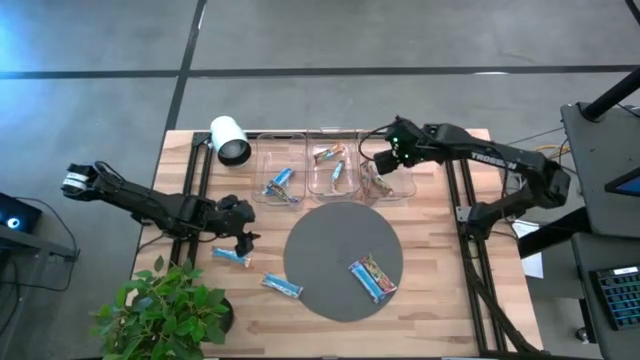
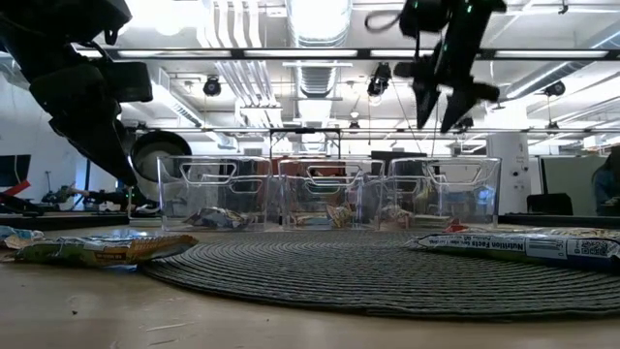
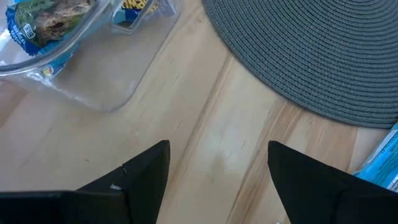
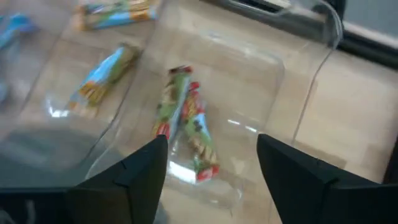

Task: Pick and place Granola Bars by type
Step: Put the red granola bar into the right bin

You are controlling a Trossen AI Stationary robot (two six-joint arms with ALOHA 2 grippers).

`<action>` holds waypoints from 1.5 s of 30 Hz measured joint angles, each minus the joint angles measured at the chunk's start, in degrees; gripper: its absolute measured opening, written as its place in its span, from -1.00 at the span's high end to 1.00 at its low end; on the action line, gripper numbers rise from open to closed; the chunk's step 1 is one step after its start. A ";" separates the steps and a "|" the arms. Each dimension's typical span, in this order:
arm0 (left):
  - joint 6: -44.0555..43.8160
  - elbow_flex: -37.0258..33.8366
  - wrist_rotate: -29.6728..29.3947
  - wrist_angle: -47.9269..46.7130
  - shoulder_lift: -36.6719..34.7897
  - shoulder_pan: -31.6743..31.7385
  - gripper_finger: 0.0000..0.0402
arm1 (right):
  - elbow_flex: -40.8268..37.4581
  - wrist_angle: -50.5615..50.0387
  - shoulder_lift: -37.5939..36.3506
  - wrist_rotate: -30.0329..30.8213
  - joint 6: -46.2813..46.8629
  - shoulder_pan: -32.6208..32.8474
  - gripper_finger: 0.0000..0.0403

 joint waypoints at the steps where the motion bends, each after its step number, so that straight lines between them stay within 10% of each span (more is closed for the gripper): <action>1: 0.35 0.00 0.02 0.03 0.00 0.03 -0.25 | 1.13 -1.64 -0.39 -0.20 -0.89 1.09 -0.19; 12: 3.20 -0.02 0.01 1.03 0.00 0.20 -0.25 | -0.73 -10.88 -0.08 -10.84 8.21 24.77 -0.13; 21: 8.13 -0.11 0.04 2.69 0.00 0.33 -0.25 | -13.26 13.12 0.22 -10.67 35.98 42.18 -0.11; 29: 9.77 -0.11 2.26 2.87 -0.02 0.31 -0.25 | -17.77 24.01 7.82 -10.60 44.40 47.10 -0.11; 45: 9.83 -0.42 12.23 -1.61 -0.02 0.77 -0.26 | -8.23 15.38 18.84 -9.29 35.73 47.16 -0.11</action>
